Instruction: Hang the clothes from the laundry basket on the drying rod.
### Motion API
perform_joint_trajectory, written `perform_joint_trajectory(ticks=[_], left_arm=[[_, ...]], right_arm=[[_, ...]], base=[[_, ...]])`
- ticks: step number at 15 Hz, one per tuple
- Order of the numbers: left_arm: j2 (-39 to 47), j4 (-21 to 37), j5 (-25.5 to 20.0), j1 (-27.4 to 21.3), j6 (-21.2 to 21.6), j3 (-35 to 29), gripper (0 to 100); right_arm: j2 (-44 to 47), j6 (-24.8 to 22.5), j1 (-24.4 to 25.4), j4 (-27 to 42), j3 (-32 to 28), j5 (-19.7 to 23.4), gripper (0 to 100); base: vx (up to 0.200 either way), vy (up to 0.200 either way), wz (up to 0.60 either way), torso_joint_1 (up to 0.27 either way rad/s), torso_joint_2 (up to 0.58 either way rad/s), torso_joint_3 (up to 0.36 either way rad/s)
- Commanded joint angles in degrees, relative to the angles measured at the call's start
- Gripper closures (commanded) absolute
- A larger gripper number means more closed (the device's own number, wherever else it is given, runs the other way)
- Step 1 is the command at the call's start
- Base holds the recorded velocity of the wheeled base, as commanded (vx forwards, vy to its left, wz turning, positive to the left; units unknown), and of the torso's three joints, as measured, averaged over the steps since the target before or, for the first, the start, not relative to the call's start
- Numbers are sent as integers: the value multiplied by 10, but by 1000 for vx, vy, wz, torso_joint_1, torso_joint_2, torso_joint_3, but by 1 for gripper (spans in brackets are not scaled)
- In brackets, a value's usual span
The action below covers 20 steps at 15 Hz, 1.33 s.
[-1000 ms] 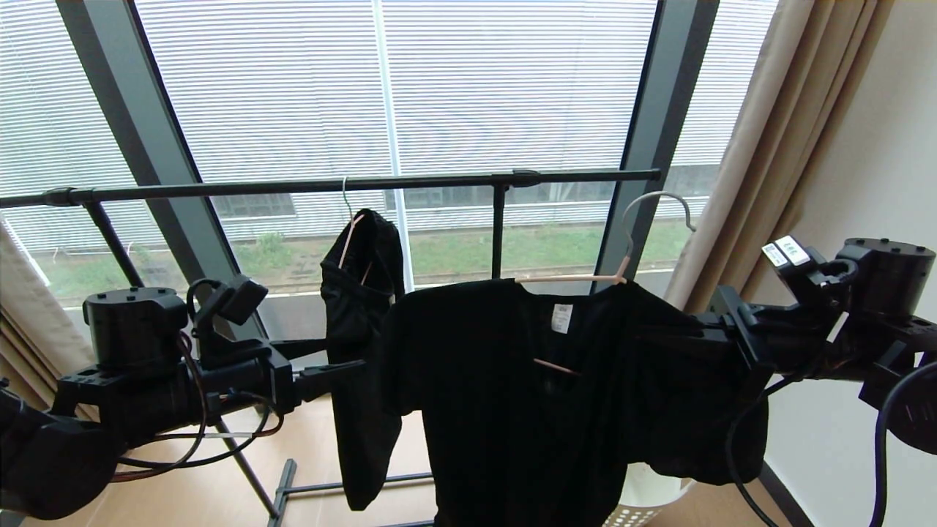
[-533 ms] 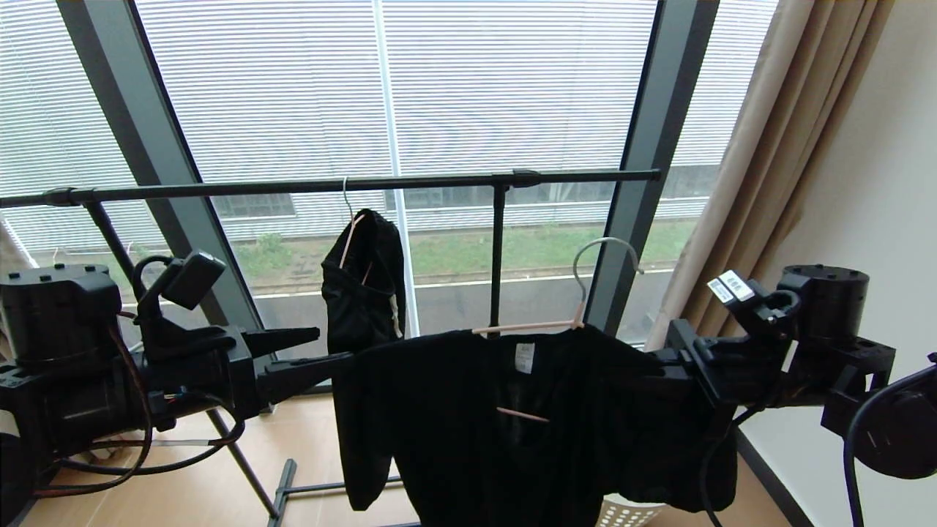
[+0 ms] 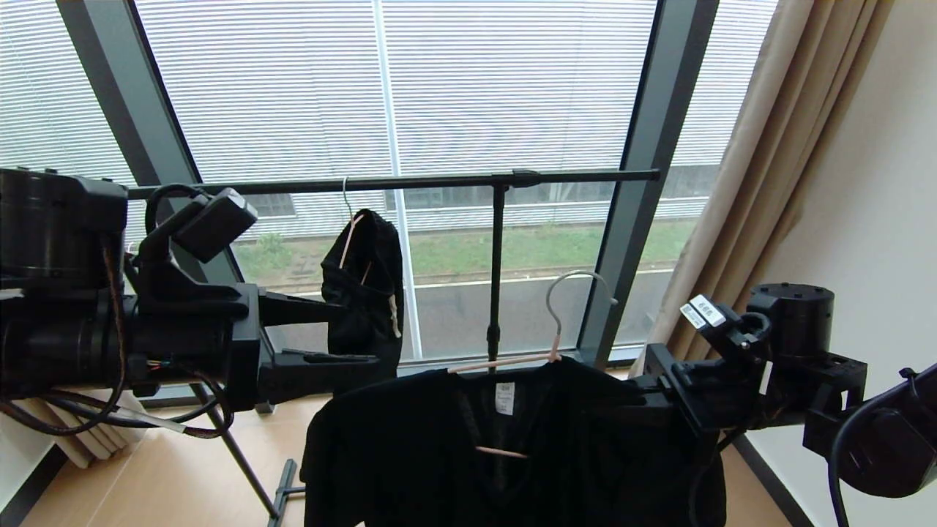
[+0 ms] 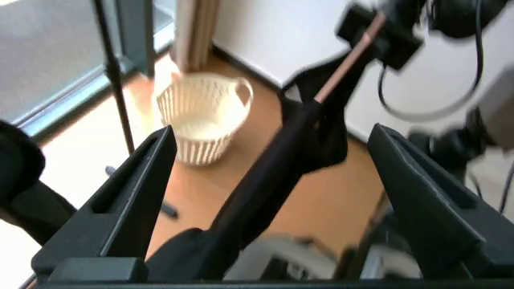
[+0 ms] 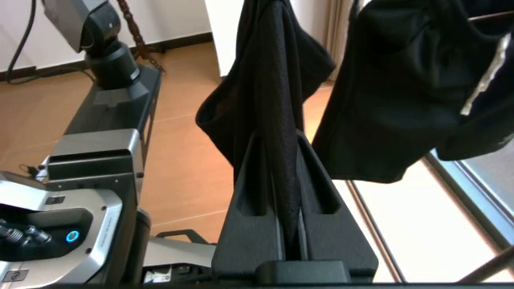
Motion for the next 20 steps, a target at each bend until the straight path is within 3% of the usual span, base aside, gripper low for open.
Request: perform_joint_trajectory(ticks=[1, 4, 9, 20], left_arm=[[33, 44, 7, -20, 63, -45, 0], [74, 60, 12, -46, 186, -50, 0], [108, 58, 8, -61, 266, -48, 0], [120, 58, -3, -91, 271, -39, 0]], right_arm=[[1, -2, 6, 0, 4, 1, 100], [-3, -21, 13, 0, 10, 1, 100], [-6, -22, 13, 0, 10, 1, 100], [-27, -23, 19, -1, 17, 1, 100]], base=[[0, 0, 0, 0, 0, 0], [0, 0, 0, 0, 0, 0], [0, 0, 0, 0, 0, 0], [0, 0, 0, 0, 0, 0]])
